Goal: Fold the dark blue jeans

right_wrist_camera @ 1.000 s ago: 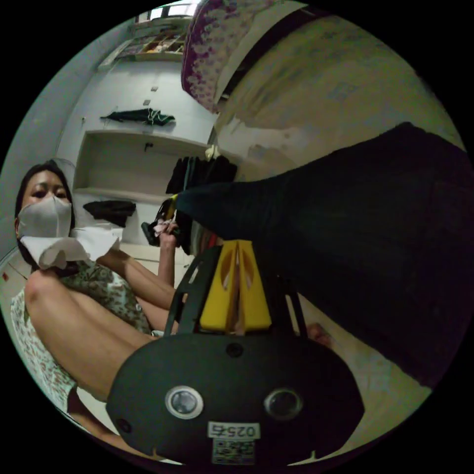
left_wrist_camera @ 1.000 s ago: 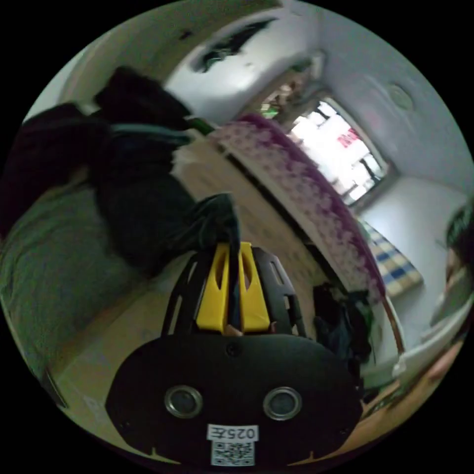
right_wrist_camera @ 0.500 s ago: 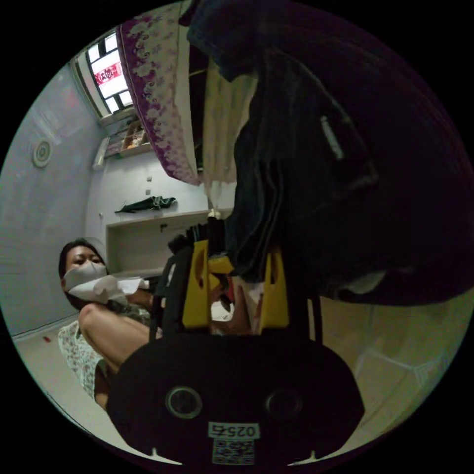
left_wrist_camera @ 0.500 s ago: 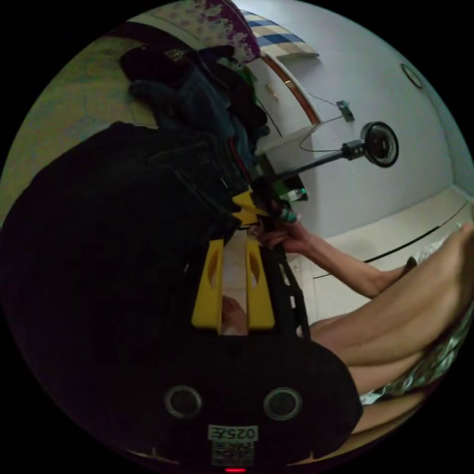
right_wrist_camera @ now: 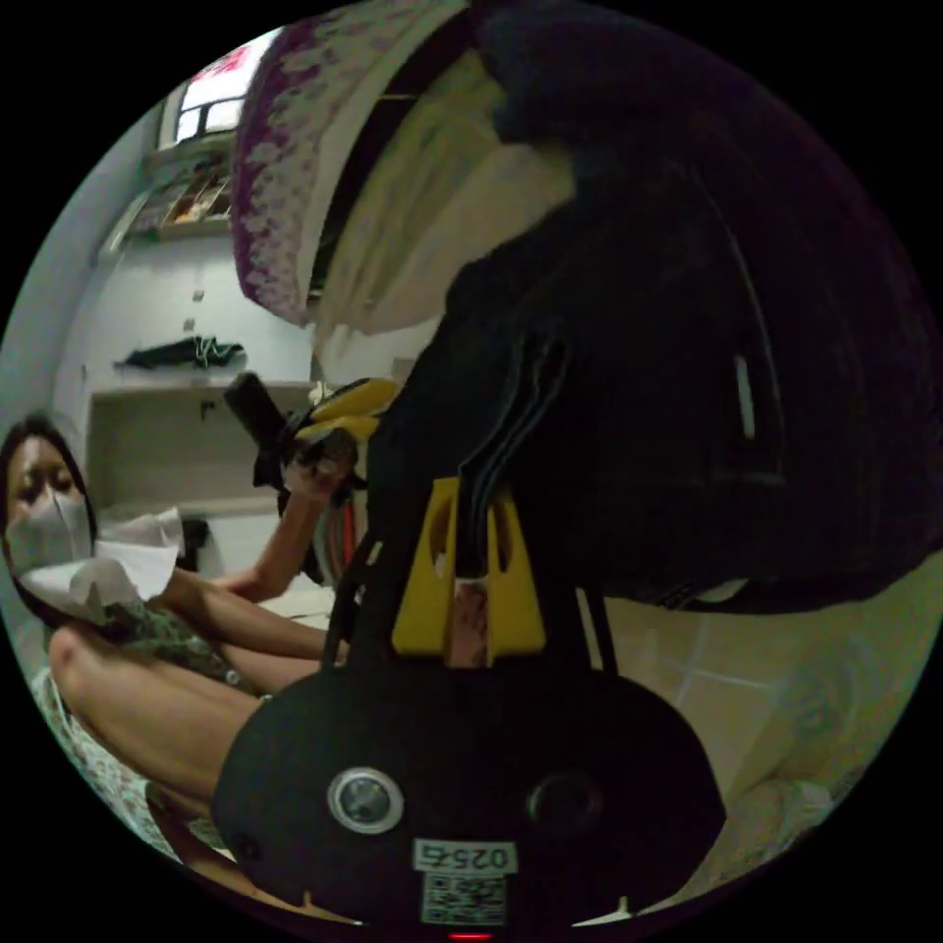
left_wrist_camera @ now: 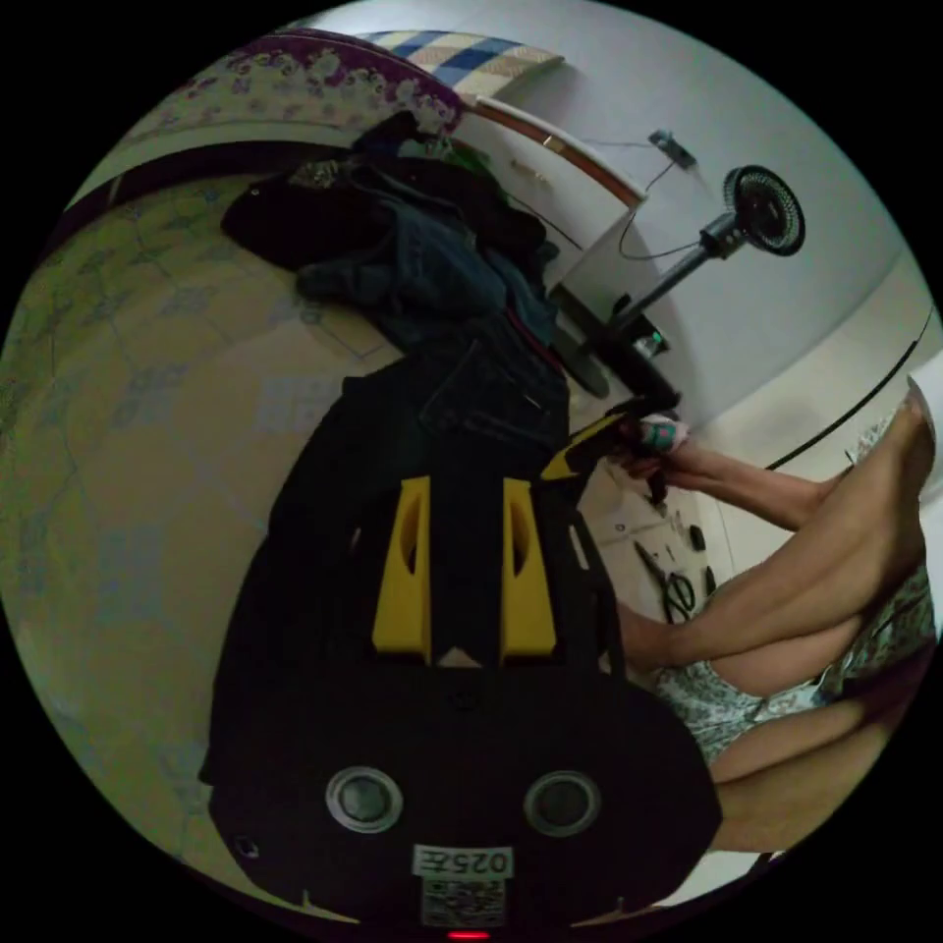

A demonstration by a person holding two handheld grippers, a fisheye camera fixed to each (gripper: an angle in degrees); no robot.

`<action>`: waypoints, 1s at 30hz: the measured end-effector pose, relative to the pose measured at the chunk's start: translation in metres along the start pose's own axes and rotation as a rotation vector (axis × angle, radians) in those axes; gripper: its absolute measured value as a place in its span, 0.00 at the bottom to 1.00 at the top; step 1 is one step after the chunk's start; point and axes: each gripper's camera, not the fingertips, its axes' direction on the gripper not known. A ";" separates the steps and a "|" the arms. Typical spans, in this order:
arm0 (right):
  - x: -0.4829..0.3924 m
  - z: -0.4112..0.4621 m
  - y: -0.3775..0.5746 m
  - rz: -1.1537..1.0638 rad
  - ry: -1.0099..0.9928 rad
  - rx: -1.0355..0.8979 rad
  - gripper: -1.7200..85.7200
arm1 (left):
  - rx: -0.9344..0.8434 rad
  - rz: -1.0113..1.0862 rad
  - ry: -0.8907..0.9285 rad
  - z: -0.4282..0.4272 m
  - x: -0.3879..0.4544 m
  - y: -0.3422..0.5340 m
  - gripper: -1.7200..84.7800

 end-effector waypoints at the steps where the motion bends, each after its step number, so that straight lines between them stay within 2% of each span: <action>1: -0.018 -0.006 -0.002 -0.040 0.021 0.014 0.07 | 0.000 0.000 -0.014 -0.001 -0.001 0.001 0.09; 3: -0.086 -0.037 -0.008 -0.170 0.188 0.083 0.07 | 0.071 0.010 -0.048 -0.018 0.002 0.013 0.09; 5: -0.119 -0.060 -0.014 -0.212 0.341 0.133 0.07 | 0.105 0.033 -0.037 -0.034 0.012 0.028 0.11; 8: -0.116 -0.073 -0.031 -0.153 0.522 0.113 0.07 | 0.150 0.004 -0.128 -0.049 0.022 0.057 0.12; 11: -0.061 -0.049 -0.044 -0.018 0.480 0.007 0.09 | 0.144 -0.121 -0.253 -0.039 0.003 0.095 0.12; 13: -0.027 -0.026 -0.042 0.057 0.419 -0.008 0.10 | 0.075 -0.232 -0.296 -0.025 -0.022 0.119 0.12; 15: -0.021 -0.033 -0.037 0.100 0.257 0.082 0.11 | 0.039 -0.420 -0.408 -0.030 -0.049 0.158 0.11; 17: -0.037 -0.035 -0.029 0.110 0.270 0.147 0.12 | 0.135 -0.507 -0.424 -0.052 -0.057 0.191 0.12; 20: -0.071 -0.037 -0.010 0.159 0.381 0.230 0.14 | 0.247 -0.656 -0.296 -0.083 -0.079 0.241 0.14; 22: -0.100 -0.039 0.008 0.163 0.486 0.354 0.14 | 0.241 -0.752 -0.226 -0.088 -0.096 0.266 0.15; 24: -0.144 -0.026 0.023 0.103 0.584 0.477 0.14 | 0.212 -0.813 -0.079 -0.080 -0.113 0.287 0.15; 25: -0.155 -0.018 0.022 0.070 0.564 0.473 0.14 | 0.206 -0.816 -0.032 -0.077 -0.115 0.290 0.15; 27: -0.183 0.034 -0.002 -0.025 0.358 0.290 0.15 | 0.173 -0.815 0.094 -0.066 -0.119 0.295 0.15; 30: -0.221 0.121 -0.041 -0.117 0.086 0.060 0.18 | 0.138 -0.759 0.104 -0.065 -0.117 0.294 0.14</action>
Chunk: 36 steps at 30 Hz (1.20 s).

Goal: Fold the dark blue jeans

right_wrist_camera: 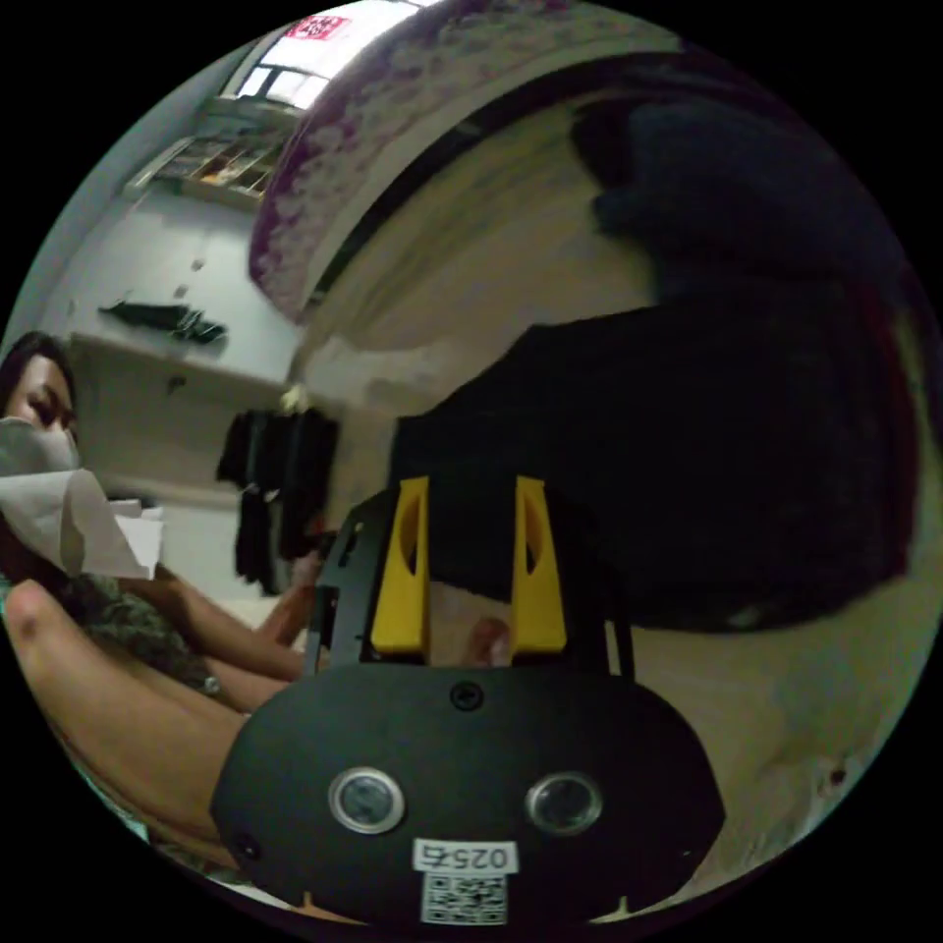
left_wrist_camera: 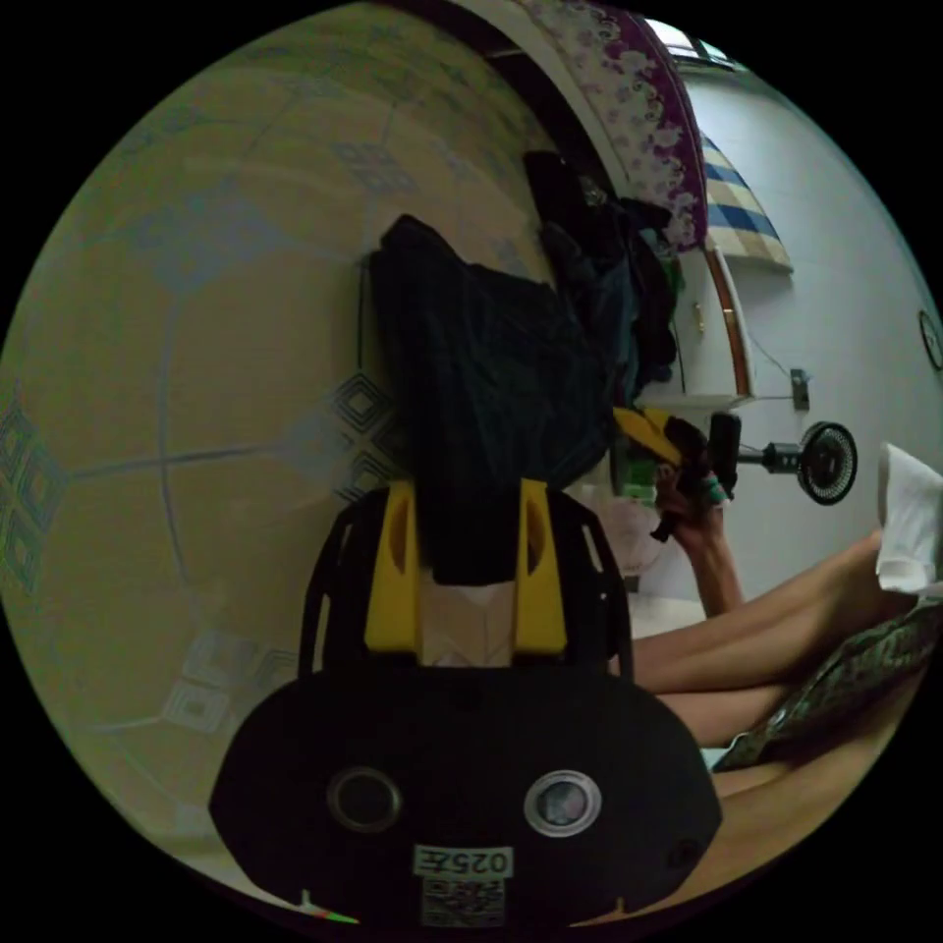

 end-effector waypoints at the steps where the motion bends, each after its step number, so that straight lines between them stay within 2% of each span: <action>1: -0.010 0.018 -0.007 -0.022 -0.038 -0.036 0.19 | -0.002 0.009 0.001 -0.001 -0.001 0.000 0.13; 4: -0.060 0.109 -0.044 -0.156 -0.061 -0.268 0.21 | -0.002 0.058 -0.057 -0.009 -0.011 0.000 0.09; 8: -0.113 0.222 -0.076 -0.281 0.243 -0.547 0.18 | 0.039 0.021 0.002 -0.024 -0.032 0.007 0.04; 9: -0.126 0.237 -0.078 -0.316 0.408 -0.555 0.17 | 0.046 0.050 -0.022 -0.029 -0.029 0.009 0.03; 13: -0.141 0.259 -0.070 -0.327 0.474 -0.587 0.17 | 0.048 0.140 -0.131 -0.051 -0.008 0.013 0.02; 16: -0.142 0.261 -0.074 -0.249 0.264 -0.576 0.15 | 0.084 0.162 -0.097 -0.097 -0.005 0.026 0.01; 19: -0.144 0.265 -0.085 -0.125 -0.125 -0.528 0.14 | 0.204 0.088 0.076 -0.178 -0.032 0.054 0.01; 21: -0.147 0.273 -0.094 -0.057 -0.503 -0.505 0.12 | 0.322 0.149 0.127 -0.250 -0.030 0.083 0.01; 24: -0.152 0.265 -0.102 -0.030 -0.909 -0.493 0.13 | 0.372 0.298 0.021 -0.308 0.020 0.095 0.01; 26: -0.151 0.237 -0.105 -0.071 -0.979 -0.467 0.13 | 0.347 0.383 -0.023 -0.308 0.057 0.084 0.01; 28: -0.137 0.190 -0.106 -0.140 -0.915 -0.388 0.14 | 0.309 0.452 -0.034 -0.284 0.088 0.064 0.02; 30: -0.101 0.120 -0.103 -0.227 -0.714 -0.282 0.17 | 0.257 0.453 0.029 -0.229 0.108 0.029 0.02; 32: -0.060 0.084 -0.096 -0.216 -0.485 -0.283 0.20 | 0.204 0.485 0.097 -0.170 0.113 0.001 0.04; 33: -0.028 0.071 -0.089 -0.181 -0.331 -0.289 0.20 | 0.136 0.458 0.132 -0.123 0.109 -0.017 0.05; 36: 0.056 0.069 -0.069 0.009 -0.138 -0.334 0.20 | -0.109 0.315 0.116 -0.003 0.084 -0.053 0.05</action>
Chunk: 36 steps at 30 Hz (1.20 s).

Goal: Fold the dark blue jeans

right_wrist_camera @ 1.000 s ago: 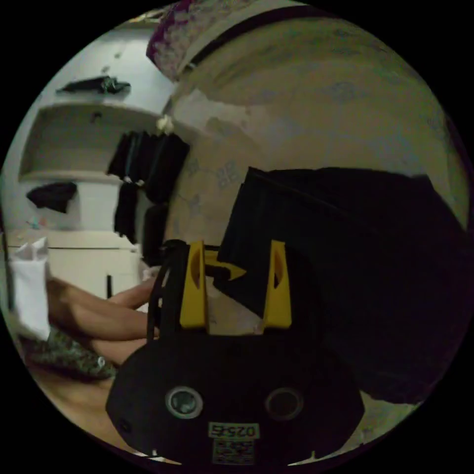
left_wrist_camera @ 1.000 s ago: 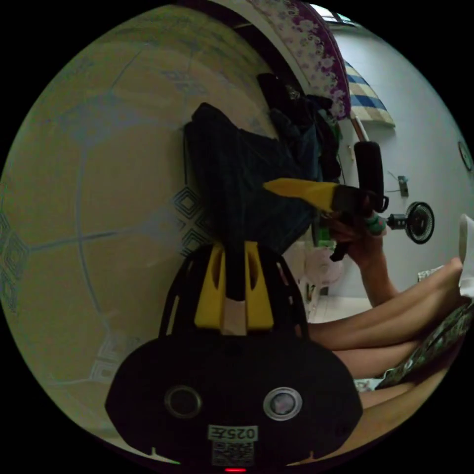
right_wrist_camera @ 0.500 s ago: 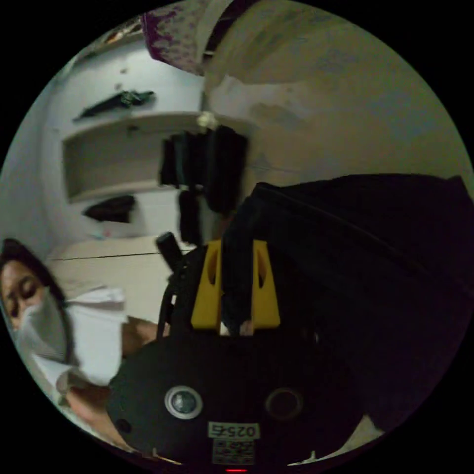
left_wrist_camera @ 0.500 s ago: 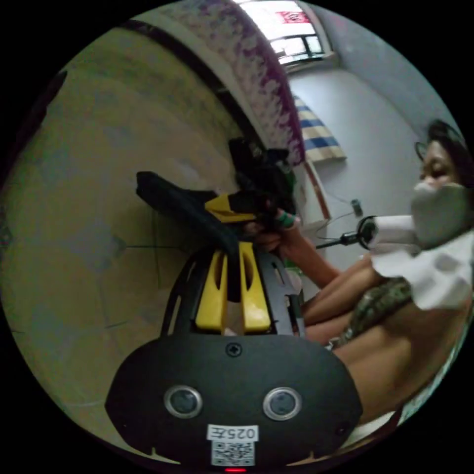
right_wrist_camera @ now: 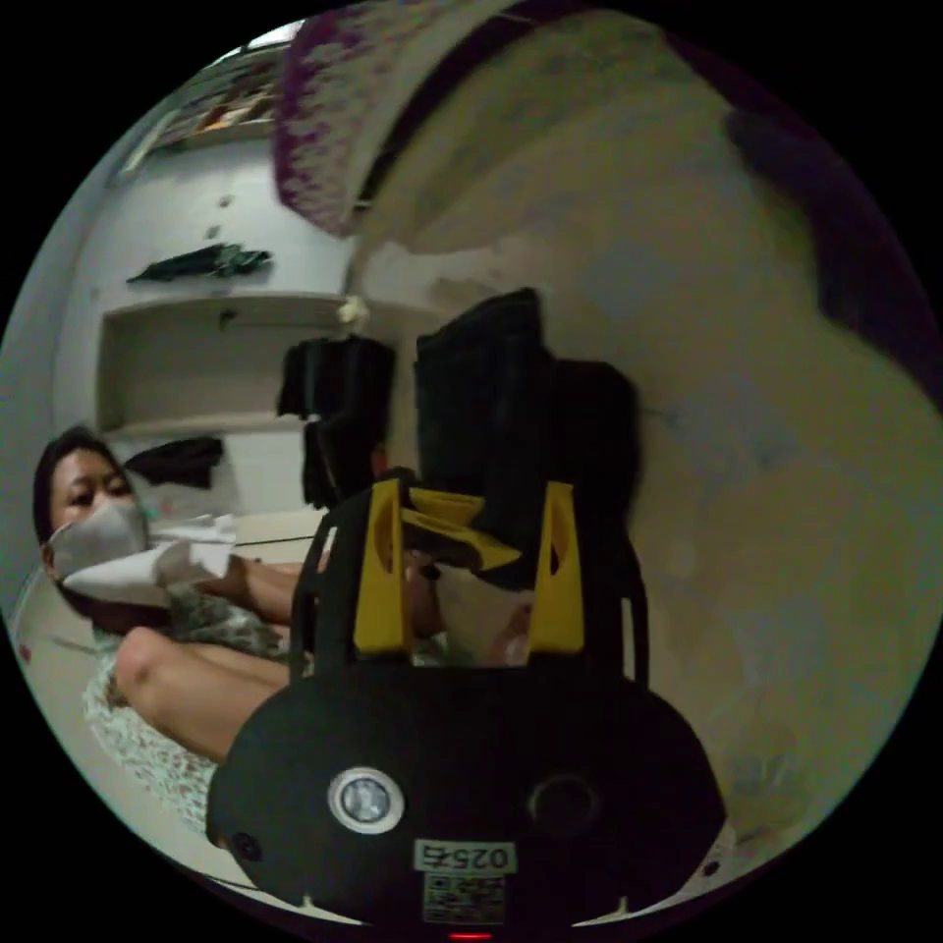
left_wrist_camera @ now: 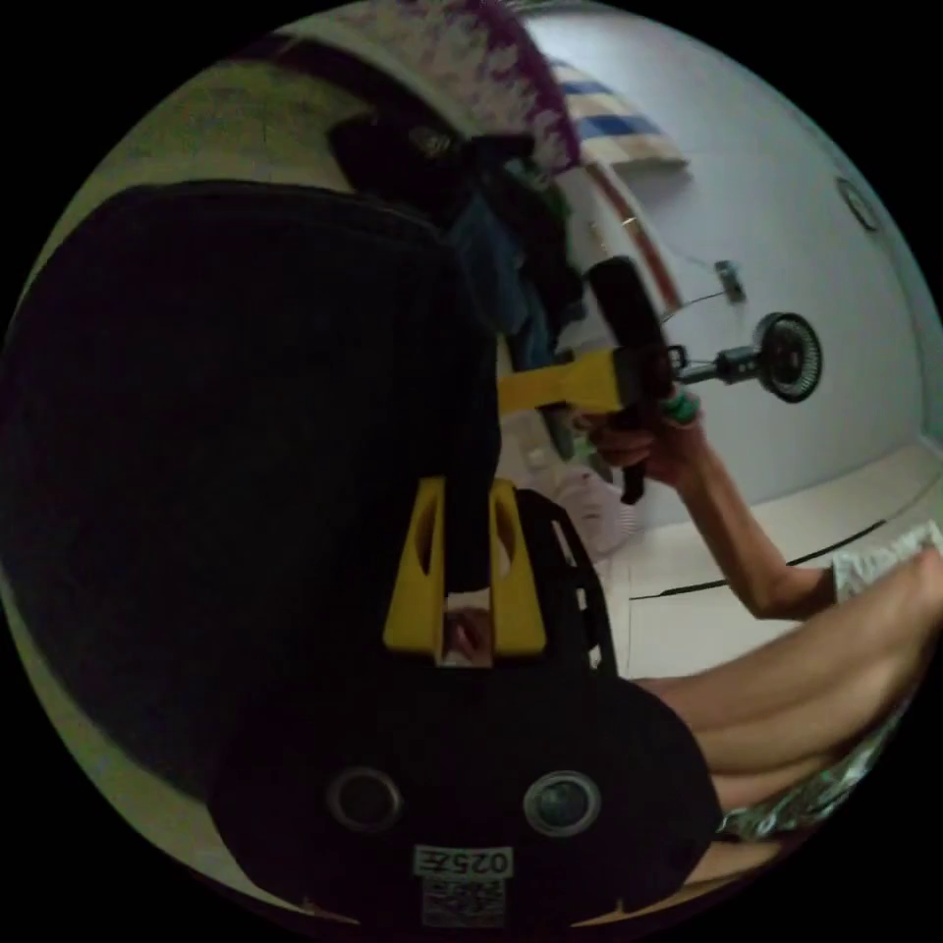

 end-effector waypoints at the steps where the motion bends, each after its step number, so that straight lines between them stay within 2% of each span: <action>1: 0.013 0.001 0.005 0.028 0.003 0.004 0.19 | 0.008 -0.009 0.037 0.007 -0.005 -0.002 0.05; 2: 0.032 0.003 0.014 0.064 -0.056 0.047 0.19 | 0.011 -0.017 0.109 0.010 -0.008 -0.006 0.04; 5: 0.050 0.007 0.030 0.058 -0.210 0.138 0.20 | -0.025 -0.025 0.119 0.004 0.004 -0.010 0.06; 10: 0.044 0.013 0.047 0.039 -0.230 0.179 0.20 | -0.047 0.073 0.149 -0.010 0.058 0.006 0.13; 13: 0.012 0.010 0.063 -0.013 0.070 0.185 0.17 | -0.005 0.191 0.043 -0.025 0.112 0.029 0.13; 14: -0.004 0.009 0.072 -0.036 0.234 0.194 0.15 | 0.006 0.251 0.001 -0.034 0.129 0.038 0.10; 17: -0.036 0.014 0.094 -0.091 0.684 0.245 0.11 | 0.145 0.265 0.058 -0.070 0.141 0.050 0.07; 18: -0.043 0.018 0.099 -0.114 0.793 0.254 0.09 | 0.158 0.269 0.093 -0.080 0.142 0.048 0.07; 19: -0.045 0.019 0.101 -0.121 0.813 0.264 0.08 | 0.152 0.266 0.111 -0.084 0.142 0.047 0.07; 22: -0.042 0.028 0.103 -0.164 0.646 0.246 0.08 | 0.155 0.230 0.105 -0.105 0.138 0.051 0.06; 25: 0.002 0.043 0.100 -0.079 0.413 0.207 0.13 | 0.197 0.156 -0.003 -0.124 0.131 0.071 0.06; 27: 0.039 0.047 0.105 -0.026 0.276 0.292 0.13 | 0.232 0.061 -0.006 -0.132 0.124 0.084 0.05; 29: 0.060 0.051 0.106 0.000 0.286 0.317 0.12 | 0.264 0.025 -0.007 -0.134 0.126 0.089 0.06; 32: 0.081 0.065 0.101 0.001 0.332 0.312 0.11 | 0.258 -0.006 -0.099 -0.128 0.137 0.087 0.06; 34: 0.078 0.069 0.104 -0.026 0.410 0.340 0.12 | 0.232 -0.021 -0.131 -0.121 0.145 0.081 0.06; 36: 0.063 0.069 0.114 -0.087 0.576 0.415 0.14 | 0.248 -0.043 -0.101 -0.117 0.157 0.074 0.06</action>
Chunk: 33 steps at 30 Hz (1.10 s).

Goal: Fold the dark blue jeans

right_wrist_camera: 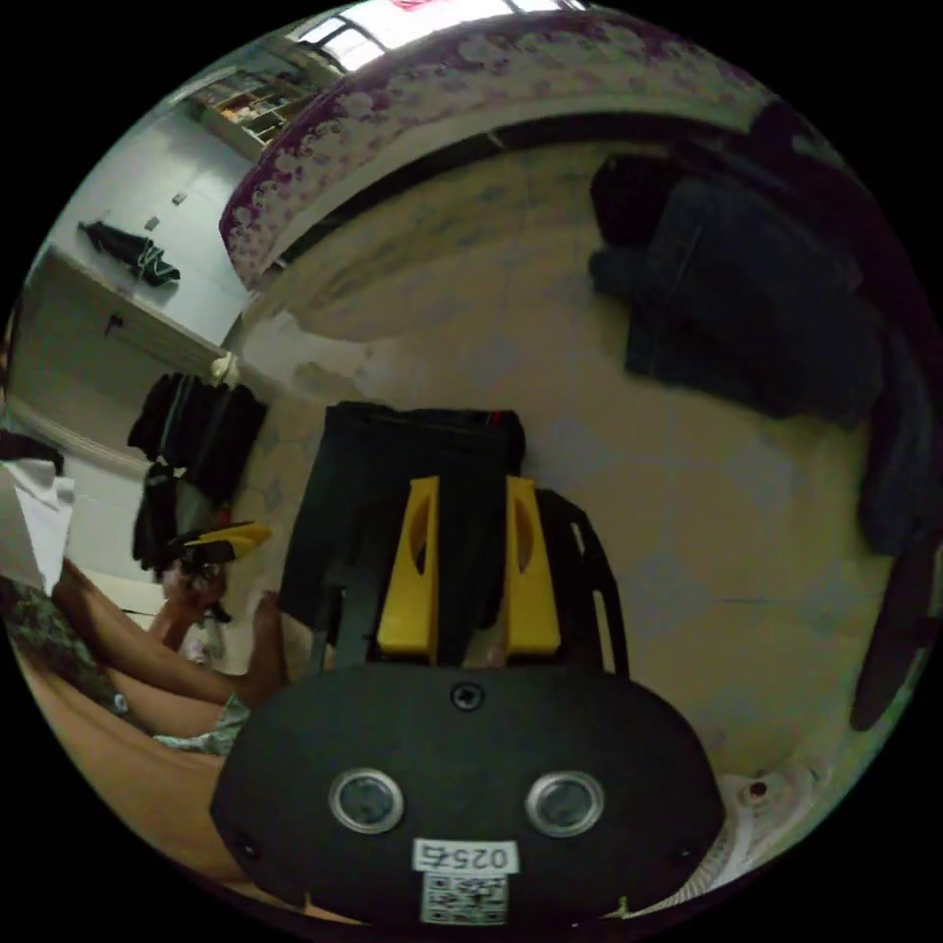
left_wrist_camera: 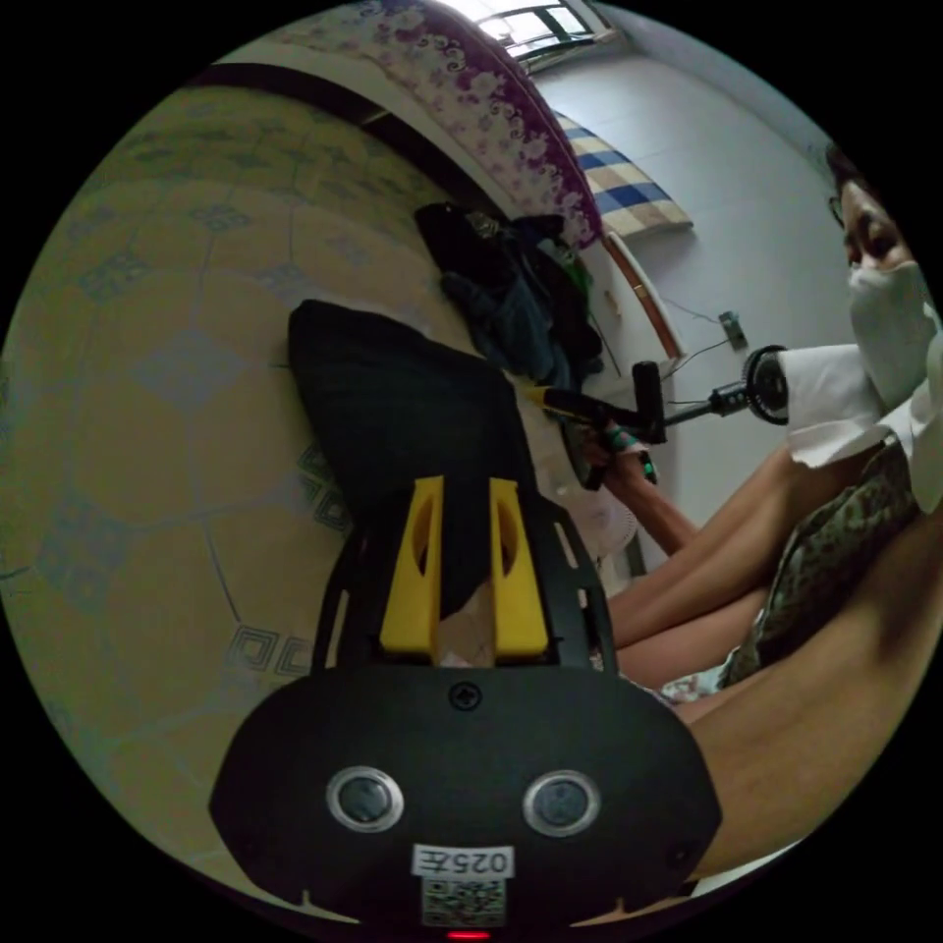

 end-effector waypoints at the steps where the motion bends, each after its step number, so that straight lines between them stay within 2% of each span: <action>1: -0.001 0.000 0.001 -0.008 0.037 0.001 0.15 | 0.007 -0.004 0.013 0.000 0.003 -0.002 0.06; 3: 0.009 0.016 0.006 -0.020 0.056 -0.019 0.15 | 0.010 -0.002 -0.004 0.004 0.019 -0.009 0.06; 6: 0.040 0.064 0.010 0.002 -0.110 -0.137 0.14 | -0.028 0.024 -0.083 0.011 0.044 -0.021 0.06; 10: 0.064 0.089 0.018 0.013 -0.081 -0.143 0.09 | -0.035 -0.016 -0.037 0.015 0.063 -0.033 0.06; 14: 0.075 0.091 0.033 -0.078 -0.041 -0.088 0.03 | -0.060 -0.028 -0.080 0.016 0.090 -0.045 0.06; 19: 0.070 0.091 0.026 -0.227 0.091 0.013 0.02 | -0.022 -0.010 -0.084 -0.009 0.138 -0.072 0.06; 24: 0.168 0.212 0.016 -0.149 0.029 -0.233 0.06 | -0.087 0.019 -0.116 -0.012 0.172 -0.109 0.06; 28: 0.239 0.234 0.039 -0.088 -0.143 -0.163 0.12 | -0.085 -0.035 -0.111 -0.022 0.183 -0.126 0.09; 30: 0.279 0.236 0.066 -0.021 -0.203 -0.149 0.19 | -0.033 -0.091 -0.162 -0.055 0.202 -0.136 0.17; 33: 0.333 0.270 0.112 0.078 -0.364 -0.257 0.23 | -0.087 -0.187 -0.166 -0.083 0.214 -0.149 0.20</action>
